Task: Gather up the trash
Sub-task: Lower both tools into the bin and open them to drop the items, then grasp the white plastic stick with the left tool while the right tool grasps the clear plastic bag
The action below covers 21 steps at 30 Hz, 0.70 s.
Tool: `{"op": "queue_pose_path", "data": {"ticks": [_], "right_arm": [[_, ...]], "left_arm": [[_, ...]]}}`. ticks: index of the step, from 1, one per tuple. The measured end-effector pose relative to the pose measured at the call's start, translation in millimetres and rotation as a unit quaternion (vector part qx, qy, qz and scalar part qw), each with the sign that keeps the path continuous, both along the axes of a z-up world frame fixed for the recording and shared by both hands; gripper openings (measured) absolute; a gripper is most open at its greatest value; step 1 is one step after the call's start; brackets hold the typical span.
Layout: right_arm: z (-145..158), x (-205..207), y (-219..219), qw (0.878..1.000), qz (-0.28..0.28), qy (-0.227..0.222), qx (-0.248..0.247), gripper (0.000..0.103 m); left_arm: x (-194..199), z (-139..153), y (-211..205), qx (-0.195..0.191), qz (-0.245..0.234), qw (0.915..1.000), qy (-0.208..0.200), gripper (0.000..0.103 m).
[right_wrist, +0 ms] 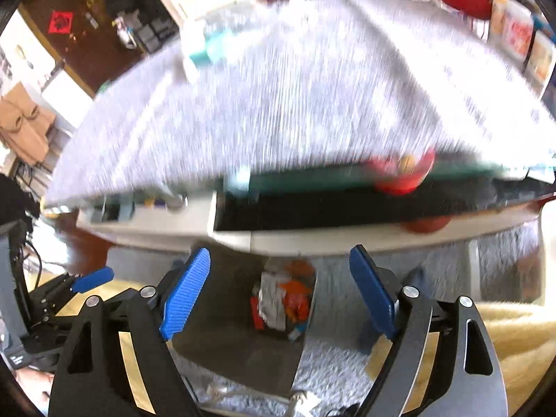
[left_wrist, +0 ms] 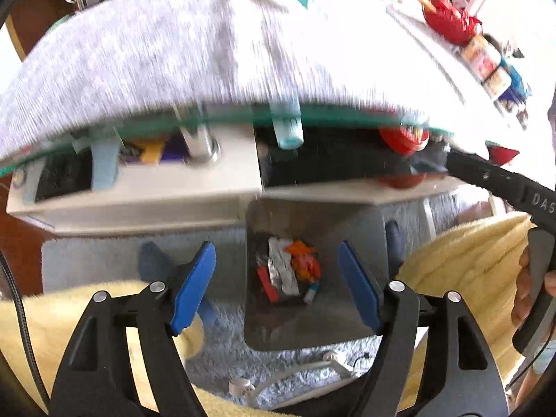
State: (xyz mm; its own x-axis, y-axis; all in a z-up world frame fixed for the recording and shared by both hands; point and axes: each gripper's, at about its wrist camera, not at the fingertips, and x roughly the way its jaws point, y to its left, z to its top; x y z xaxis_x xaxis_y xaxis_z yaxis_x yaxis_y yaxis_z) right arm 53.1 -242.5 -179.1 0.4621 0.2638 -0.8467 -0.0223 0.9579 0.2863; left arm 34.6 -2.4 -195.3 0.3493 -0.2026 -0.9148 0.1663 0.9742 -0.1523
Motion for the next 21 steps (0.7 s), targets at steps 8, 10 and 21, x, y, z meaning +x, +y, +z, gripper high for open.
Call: {"op": "queue_pose_path", "data": {"ticks": [8,10,21], "right_arm": [[34.3,49.6,-16.9,0.999,-0.015,-0.038,-0.019,0.087],[36.7,65.0,-17.3,0.999,-0.016,-0.04,-0.024,0.087],[38.9,150.4,-8.5,0.998,-0.01,-0.05,-0.031,0.087]], "left_arm": [[42.2,41.6,0.7,0.002,0.004,0.9992,-0.04,0.074],[58.2,47.8,-1.7,0.003,0.006,0.9989,-0.046,0.075],[135.1,52.6,-22.3,0.004,-0.001,0.9985,-0.054,0.074]]}}
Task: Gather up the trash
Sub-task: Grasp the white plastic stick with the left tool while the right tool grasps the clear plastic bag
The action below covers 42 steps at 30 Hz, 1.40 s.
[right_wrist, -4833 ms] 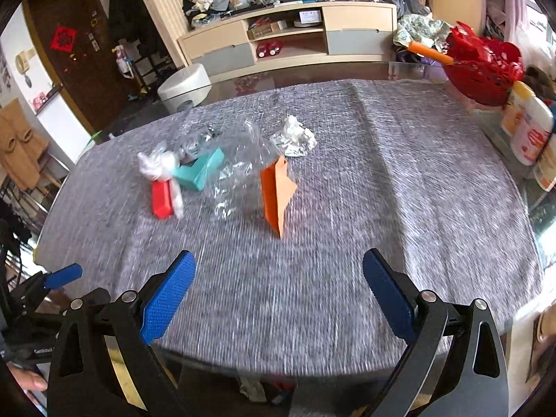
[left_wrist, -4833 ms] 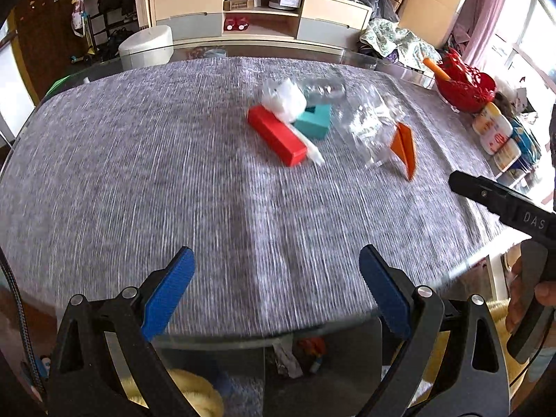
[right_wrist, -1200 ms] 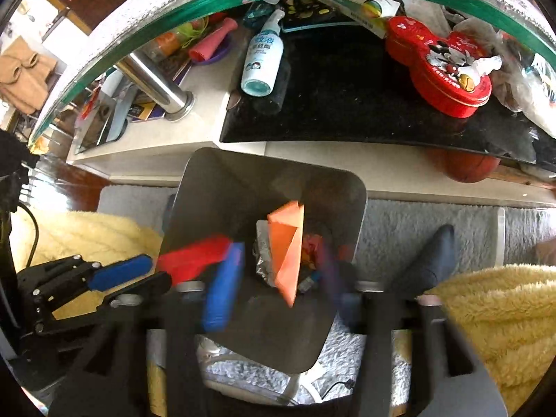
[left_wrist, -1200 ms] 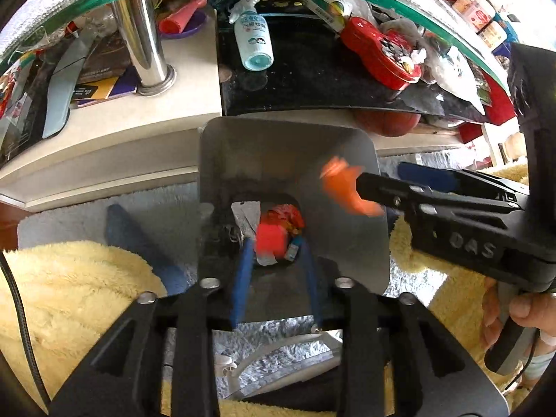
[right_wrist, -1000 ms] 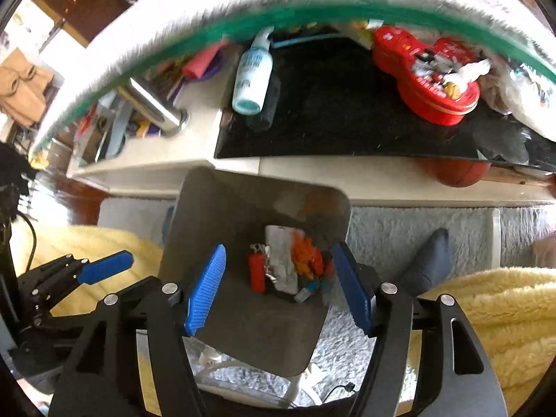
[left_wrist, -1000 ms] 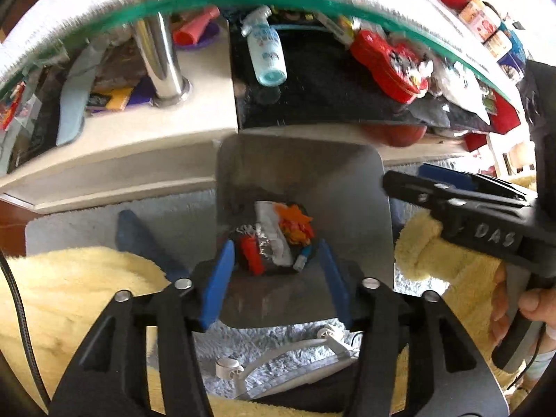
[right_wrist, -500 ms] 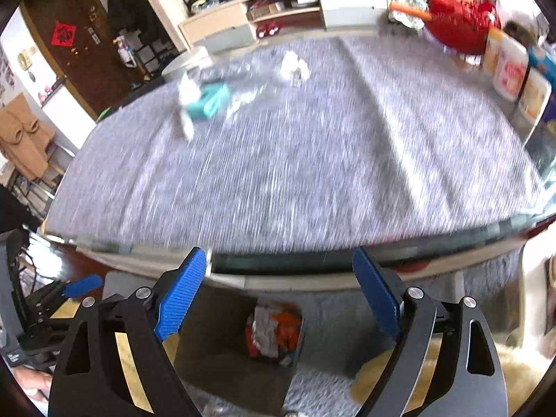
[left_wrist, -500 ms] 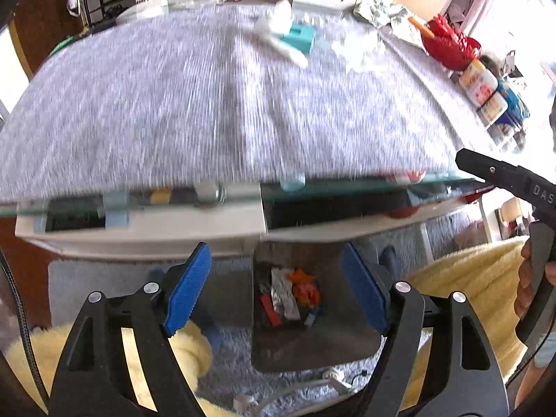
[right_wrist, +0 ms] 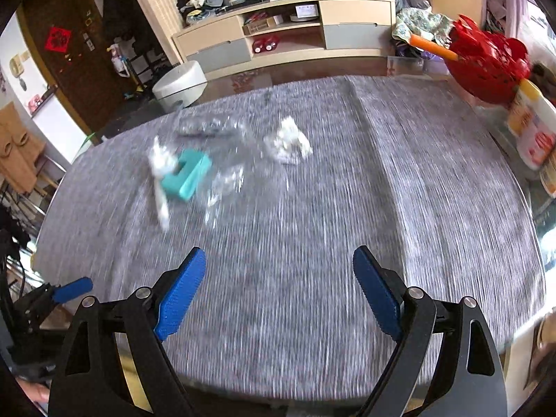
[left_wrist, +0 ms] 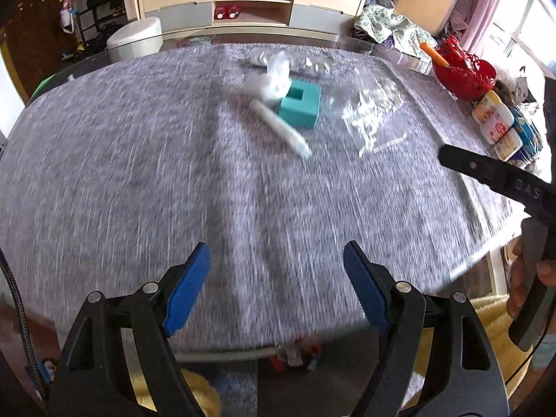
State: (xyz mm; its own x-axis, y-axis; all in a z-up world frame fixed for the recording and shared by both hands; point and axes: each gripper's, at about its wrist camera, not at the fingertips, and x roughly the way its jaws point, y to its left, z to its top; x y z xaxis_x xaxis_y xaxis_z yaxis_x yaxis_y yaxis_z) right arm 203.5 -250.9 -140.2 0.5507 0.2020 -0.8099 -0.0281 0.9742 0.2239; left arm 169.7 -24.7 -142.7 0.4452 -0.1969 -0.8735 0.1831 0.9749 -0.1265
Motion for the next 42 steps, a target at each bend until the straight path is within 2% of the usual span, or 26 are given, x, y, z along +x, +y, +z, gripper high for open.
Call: {"op": "queue_pose_path", "data": {"ticks": [6,13,19,25,27,29,33,34,35,37,42], "right_arm": [[-14.2,41.1,6.9,1.0,0.013,0.01,-0.004,0.087],[-28.8,69.6,16.7,0.999,0.029,0.023,-0.008,0.087],[-36.3,79.9,16.7,0.999,0.033,0.024,-0.001,0.085],[-35.1,83.4,21.4,0.999,0.042,0.017,-0.007,0.072],[-34.8,82.0,26.0,0.999,0.049,0.016,-0.007,0.063],[-33.9,83.5,27.3,0.998,0.053,0.017,-0.004,0.056],[-33.0,77.7,31.7,0.998,0.062,0.019,0.0,0.049],[-32.8,75.3,32.3,0.998,0.064,0.021,0.001,0.043],[-33.3,73.0,32.5,0.997,0.069,0.025,0.007,0.032],[-33.7,68.2,34.7,0.997,0.076,0.027,0.002,0.024],[-29.5,49.6,35.6,0.997,0.079,0.025,-0.003,0.015]], "left_arm": [[37.6,-2.3,-9.1,-0.006,0.003,1.0,0.0,0.074],[73.9,-8.2,-19.3,-0.015,0.006,0.9999,-0.001,0.074],[100.0,-22.2,-25.7,-0.004,0.012,0.9999,0.005,0.053],[110.5,-24.2,-30.2,0.011,0.014,0.9998,-0.008,0.037],[113.0,-24.3,-27.8,0.018,0.017,0.9996,-0.011,0.022],[113.2,-24.5,-22.1,0.024,0.018,0.9995,-0.011,0.016],[108.0,-23.7,-16.5,0.024,0.014,0.9996,-0.01,0.014],[106.1,-23.8,-17.7,0.029,0.012,0.9994,-0.012,0.013],[104.1,-23.8,-18.9,0.033,0.01,0.9993,-0.013,0.013],[97.6,-23.5,-18.1,0.033,0.006,0.9994,-0.012,0.012],[76.9,-23.5,-11.5,0.021,-0.001,0.9998,-0.004,0.012]]}}
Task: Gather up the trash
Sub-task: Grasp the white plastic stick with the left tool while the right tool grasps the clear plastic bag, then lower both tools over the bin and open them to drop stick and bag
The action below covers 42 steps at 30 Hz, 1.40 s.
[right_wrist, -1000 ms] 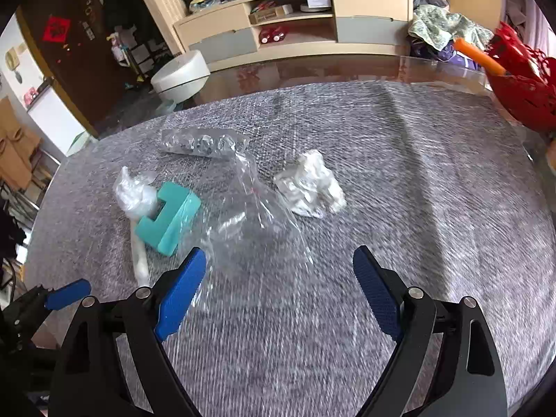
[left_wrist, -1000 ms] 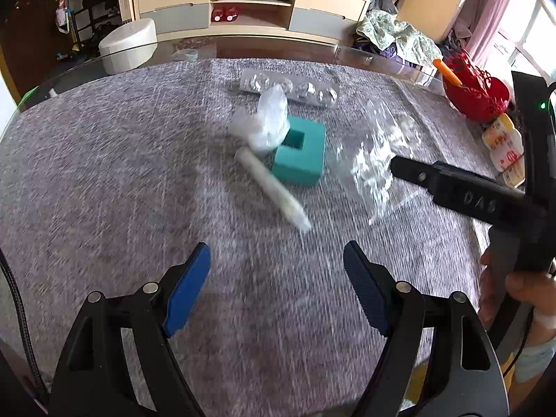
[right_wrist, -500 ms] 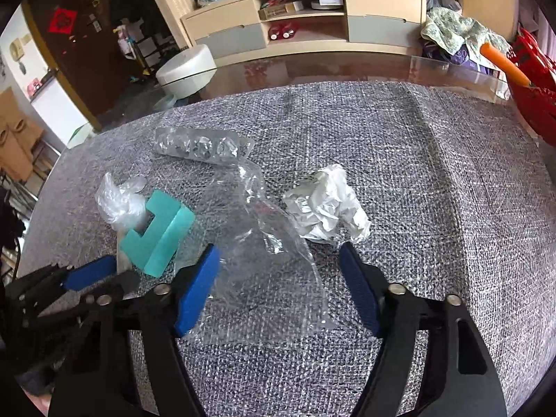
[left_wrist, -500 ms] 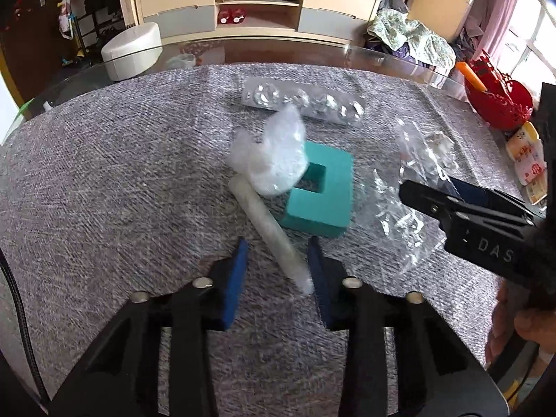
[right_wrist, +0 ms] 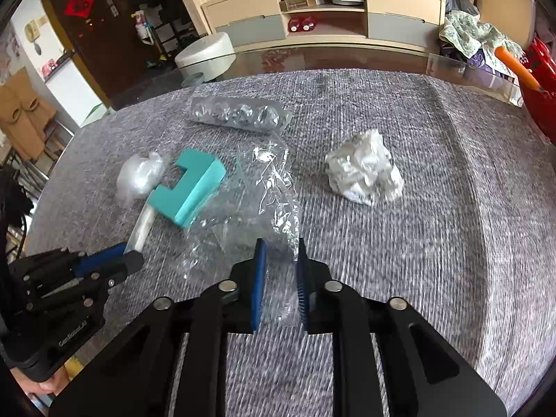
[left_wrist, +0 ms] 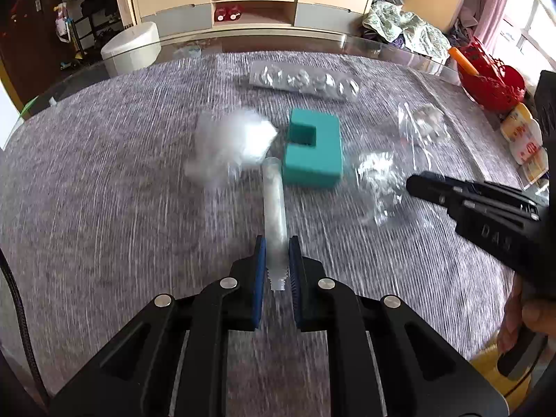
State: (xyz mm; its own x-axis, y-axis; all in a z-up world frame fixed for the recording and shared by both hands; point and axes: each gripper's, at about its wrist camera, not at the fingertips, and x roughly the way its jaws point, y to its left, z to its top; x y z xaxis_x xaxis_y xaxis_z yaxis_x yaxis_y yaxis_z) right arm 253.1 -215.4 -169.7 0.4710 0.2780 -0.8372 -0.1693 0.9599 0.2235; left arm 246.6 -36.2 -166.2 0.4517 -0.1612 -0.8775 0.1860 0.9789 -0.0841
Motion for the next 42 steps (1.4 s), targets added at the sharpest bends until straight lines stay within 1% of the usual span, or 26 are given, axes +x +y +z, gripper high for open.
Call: {"op": "queue_pose_path", "data": {"ticks": [4,12,18,21,26,29,36,42], "right_arm": [[6.1,-22.6,-2.6,1.0,0.001,-0.002,-0.001,0.011],[11.9,-77.5,-11.7,1.0,-0.01,0.003,0.009,0.01],[25.6,-120.3,-17.8,1.0,-0.018,-0.011,0.022,0.01],[34.2,-145.6,-19.2,0.999,-0.016,-0.019,0.027,0.01],[38.8,-180.9,-16.2,1.0,-0.006,-0.022,0.021,0.01],[31.7,-200.7,-15.0,1.0,-0.001,-0.016,0.013,0.01],[-2.0,-233.4,-5.9,1.0,0.004,0.021,0.005,0.01],[-34.9,-245.8,0.5,0.998,0.003,0.059,-0.006,0.011]], "left_arm": [[-23.5,-0.4,5.4,-0.015,-0.008,0.9998,0.008,0.012],[-85.3,-0.9,7.2,-0.04,-0.022,0.9987,0.023,0.012],[-135.5,17.4,7.4,-0.052,-0.028,0.9983,0.003,0.012],[-157.5,26.8,7.8,-0.052,-0.032,0.9981,-0.006,0.012],[-191.5,30.4,12.3,-0.053,-0.037,0.9978,-0.013,0.012],[-208.7,26.0,13.1,-0.057,-0.037,0.9976,-0.006,0.012],[-241.2,-1.1,8.4,-0.051,-0.043,0.9976,0.021,0.012],[-255.9,-31.7,10.4,-0.044,-0.041,0.9968,0.052,0.012]]}}
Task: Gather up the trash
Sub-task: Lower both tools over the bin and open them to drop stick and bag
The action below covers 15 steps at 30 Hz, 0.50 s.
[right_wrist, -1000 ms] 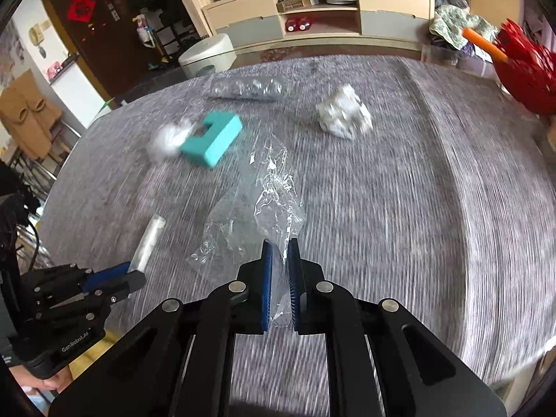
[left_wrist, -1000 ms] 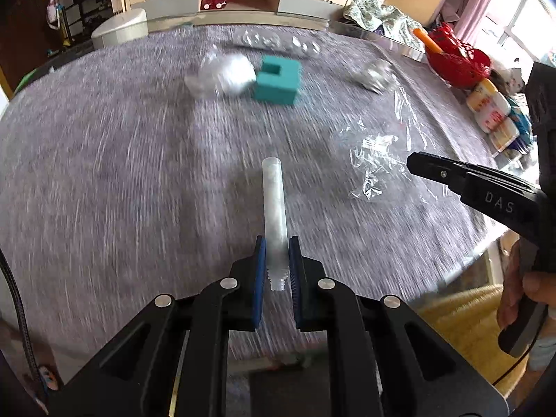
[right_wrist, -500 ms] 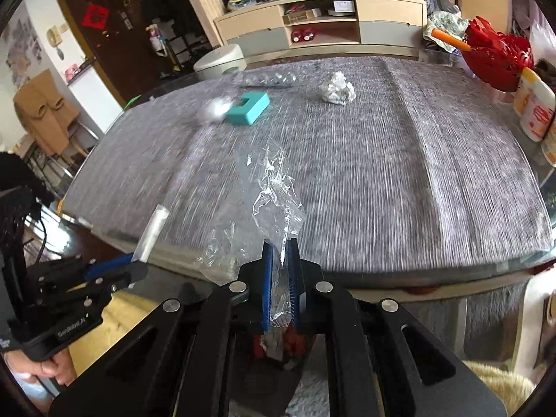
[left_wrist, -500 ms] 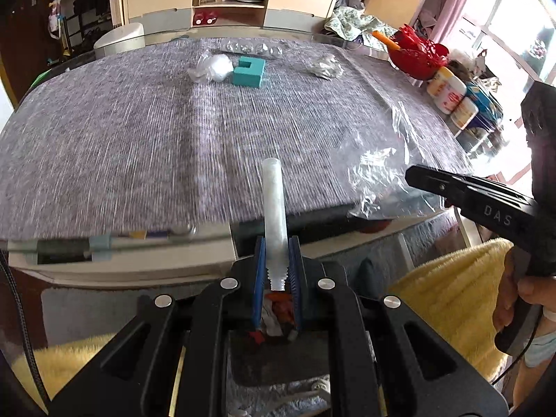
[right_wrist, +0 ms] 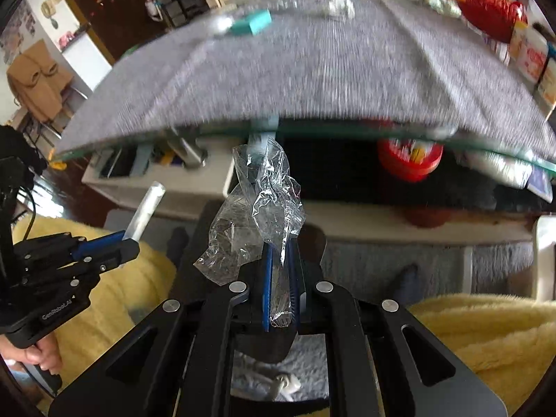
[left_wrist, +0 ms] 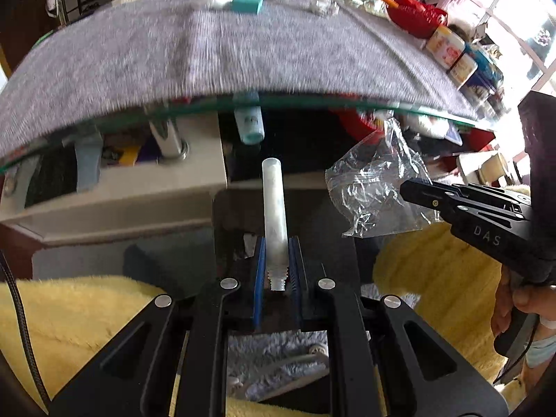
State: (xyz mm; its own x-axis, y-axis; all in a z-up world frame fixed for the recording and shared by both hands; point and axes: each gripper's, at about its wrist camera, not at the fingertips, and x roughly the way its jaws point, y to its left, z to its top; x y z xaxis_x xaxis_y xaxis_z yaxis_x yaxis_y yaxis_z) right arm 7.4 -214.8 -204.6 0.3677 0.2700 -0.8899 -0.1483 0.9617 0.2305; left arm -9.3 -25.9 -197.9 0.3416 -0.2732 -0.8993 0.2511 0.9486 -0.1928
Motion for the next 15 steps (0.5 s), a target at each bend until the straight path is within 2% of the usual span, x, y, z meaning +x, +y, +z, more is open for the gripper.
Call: {"op": "queue_pose_path", "data": {"ticks": [15], "right_arm": [[-63.7,-2.7,24.0,0.997,0.019,0.077,-0.016,0.013]], "left_arm": [[-3.2,-66.9,-9.2,0.01,-0.016,0.9968,0.078,0.012]]}}
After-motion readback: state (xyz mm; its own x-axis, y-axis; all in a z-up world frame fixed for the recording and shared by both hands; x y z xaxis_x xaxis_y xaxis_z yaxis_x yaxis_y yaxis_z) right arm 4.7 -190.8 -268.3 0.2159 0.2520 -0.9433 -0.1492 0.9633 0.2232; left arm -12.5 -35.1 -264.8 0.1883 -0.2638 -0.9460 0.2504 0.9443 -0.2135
